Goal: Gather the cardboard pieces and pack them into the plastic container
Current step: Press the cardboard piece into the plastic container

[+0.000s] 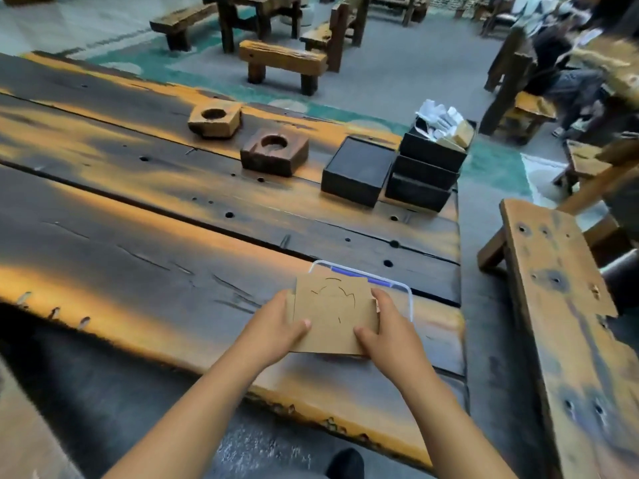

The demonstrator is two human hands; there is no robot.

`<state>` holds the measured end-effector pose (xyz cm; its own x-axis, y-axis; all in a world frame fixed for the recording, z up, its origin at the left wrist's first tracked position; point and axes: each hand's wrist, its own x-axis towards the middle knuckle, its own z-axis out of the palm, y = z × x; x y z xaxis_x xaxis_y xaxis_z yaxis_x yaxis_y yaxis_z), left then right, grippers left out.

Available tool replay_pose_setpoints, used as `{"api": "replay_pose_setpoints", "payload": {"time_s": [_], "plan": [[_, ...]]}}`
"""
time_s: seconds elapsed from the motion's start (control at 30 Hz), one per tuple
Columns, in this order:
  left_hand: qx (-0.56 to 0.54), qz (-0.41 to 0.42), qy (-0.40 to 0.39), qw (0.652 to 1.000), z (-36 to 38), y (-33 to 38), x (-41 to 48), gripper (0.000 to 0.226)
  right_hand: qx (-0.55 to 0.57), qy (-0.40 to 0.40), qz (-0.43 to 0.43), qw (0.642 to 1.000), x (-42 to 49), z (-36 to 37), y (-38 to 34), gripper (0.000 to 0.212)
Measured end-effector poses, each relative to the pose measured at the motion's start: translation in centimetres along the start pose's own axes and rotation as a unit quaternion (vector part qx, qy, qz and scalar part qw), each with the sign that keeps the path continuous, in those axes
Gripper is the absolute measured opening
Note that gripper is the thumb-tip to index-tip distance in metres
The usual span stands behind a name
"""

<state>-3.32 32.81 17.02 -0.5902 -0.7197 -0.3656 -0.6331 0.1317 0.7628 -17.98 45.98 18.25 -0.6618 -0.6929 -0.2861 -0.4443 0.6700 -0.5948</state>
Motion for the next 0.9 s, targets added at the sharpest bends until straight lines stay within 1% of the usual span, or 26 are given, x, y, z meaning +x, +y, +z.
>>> {"api": "replay_pose_setpoints", "payload": {"time_s": [0.13, 0.2, 0.43, 0.6, 0.7, 0.9], "plan": [[-0.005, -0.018, -0.002, 1.0, 4.1, 2.9, 2.5, 0.033, 0.005, 0.001, 0.014, 1.0, 2.1, -2.8, 4.0, 0.062], [0.013, -0.024, -0.001, 1.0, 5.1, 3.5, 3.3, 0.031, 0.01, -0.006, 0.019, 1.0, 3.0, -3.3, 5.2, 0.06], [0.059, -0.033, -0.013, 0.998, 6.9, 4.4, 6.0, 0.034, 0.021, -0.025, 0.048, 0.998, 5.2, -3.4, 7.5, 0.059], [0.061, -0.028, -0.046, 0.997, 6.7, 4.2, 9.2, 0.059, 0.024, -0.02, 0.078, 0.996, 7.3, -2.7, 7.3, 0.057], [0.069, -0.001, -0.07, 0.995, 6.2, 4.0, 11.2, 0.056, 0.008, -0.012, 0.092, 0.996, 8.6, -2.0, 6.5, 0.053], [0.097, 0.006, -0.091, 0.991, 5.8, 2.5, 14.8, 0.052, -0.011, -0.034, 0.122, 0.992, 10.8, -0.5, 5.4, 0.05]]}}
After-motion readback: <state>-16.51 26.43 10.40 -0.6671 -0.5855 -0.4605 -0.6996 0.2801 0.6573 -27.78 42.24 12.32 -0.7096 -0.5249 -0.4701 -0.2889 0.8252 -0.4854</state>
